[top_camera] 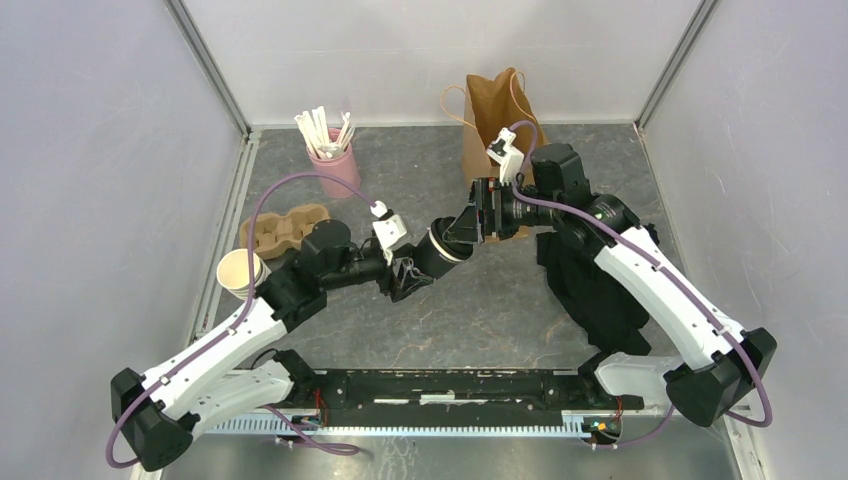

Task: Pack the takeout coffee

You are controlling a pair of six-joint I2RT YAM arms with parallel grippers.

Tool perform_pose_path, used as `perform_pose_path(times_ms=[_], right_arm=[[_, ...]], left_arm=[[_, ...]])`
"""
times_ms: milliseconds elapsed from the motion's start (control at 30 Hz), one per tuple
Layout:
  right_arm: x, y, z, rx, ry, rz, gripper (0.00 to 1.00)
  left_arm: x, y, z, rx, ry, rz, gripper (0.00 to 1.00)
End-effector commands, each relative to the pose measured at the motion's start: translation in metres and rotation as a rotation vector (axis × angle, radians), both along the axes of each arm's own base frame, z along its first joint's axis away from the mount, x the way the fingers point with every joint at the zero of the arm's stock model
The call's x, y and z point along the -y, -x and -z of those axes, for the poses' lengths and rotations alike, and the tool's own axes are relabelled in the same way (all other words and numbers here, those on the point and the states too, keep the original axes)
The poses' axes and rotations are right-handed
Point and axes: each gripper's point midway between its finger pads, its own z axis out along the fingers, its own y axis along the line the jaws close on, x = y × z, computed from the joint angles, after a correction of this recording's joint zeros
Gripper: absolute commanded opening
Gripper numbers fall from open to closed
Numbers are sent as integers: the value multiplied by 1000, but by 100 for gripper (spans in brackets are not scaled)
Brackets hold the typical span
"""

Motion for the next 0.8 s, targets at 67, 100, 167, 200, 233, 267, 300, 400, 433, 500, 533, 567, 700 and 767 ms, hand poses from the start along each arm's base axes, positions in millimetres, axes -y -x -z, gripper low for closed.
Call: perform_pose_path(times_ms=[67,100,167,200,233,267,300,400,433,500,533,567,700,767], right_arm=[[-8,-3,-4,9,-48,-7,95],[-8,-3,-2,4,-50,-8,93],[-8,-3,-3,7,-53,-3,90],[-7,-4,-3,10,-53,4,88],[-7,-4,-4,13,-55,8,87],[-7,-4,-4,16,-56,10,86],[-6,-4,-4,17,-56,11,85],[-3,-4,-2,24,-51,30,82],[-1,-4,0,27,-46,41,81],[4,-3,2,35,-37,66,80],[6,-3,4,37,-30,77,80],[9,-3,7,39,-19,93,80],[28,-8,21,67,68,170,80],[48,-13,35,95,181,234,80]], left_arm=[[6,-4,-18,86,27,28,62],[6,-4,-19,86,28,28,62],[6,-5,-18,86,26,26,62],[6,-5,-18,83,25,23,62],[6,-6,-18,81,24,20,62],[5,-6,-17,78,23,15,62],[5,-7,-16,74,22,10,64],[4,-11,-14,57,18,-24,71],[3,-12,-12,49,13,-30,75],[2,-13,-10,36,9,-43,86],[2,-13,-8,27,8,-46,90],[2,-12,-6,16,7,-44,92],[0,-8,0,-42,18,-63,100],[-2,-6,-2,-71,41,-90,100]])
